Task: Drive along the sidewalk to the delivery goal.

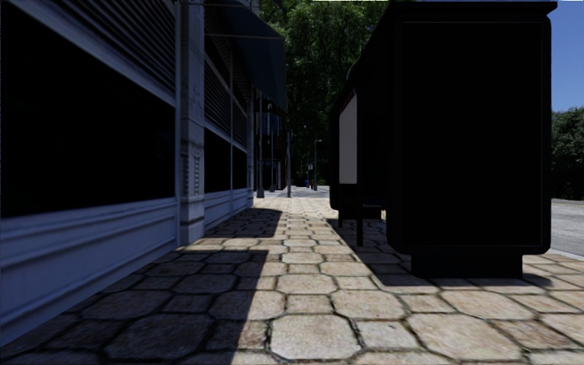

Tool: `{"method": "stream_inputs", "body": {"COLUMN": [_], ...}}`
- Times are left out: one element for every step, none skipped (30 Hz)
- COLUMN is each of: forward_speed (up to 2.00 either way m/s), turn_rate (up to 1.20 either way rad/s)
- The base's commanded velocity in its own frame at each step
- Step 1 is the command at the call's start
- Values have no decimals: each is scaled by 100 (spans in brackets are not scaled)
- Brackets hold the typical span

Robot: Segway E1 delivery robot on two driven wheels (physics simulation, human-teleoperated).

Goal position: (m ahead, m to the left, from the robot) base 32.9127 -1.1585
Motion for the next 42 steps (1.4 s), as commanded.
{"method": "stream_inputs", "body": {"forward_speed": [200,200,200,200,200,200,200,200,200,200,200,200,200,200,200,200,200,200,200,200,200,200,200,200,200,200,200,200,200,200,200,200,200,200,200,200,200,200,200,200,200,200], "turn_rate": [0,0,0,0,0,0,0,0,0,0,0,0,0,0,0,0,0,0,0,0,0,0,0,0,0,0,0,0,0,0,0,0,0,0,0,0,0,0,0,0,0,0]}}
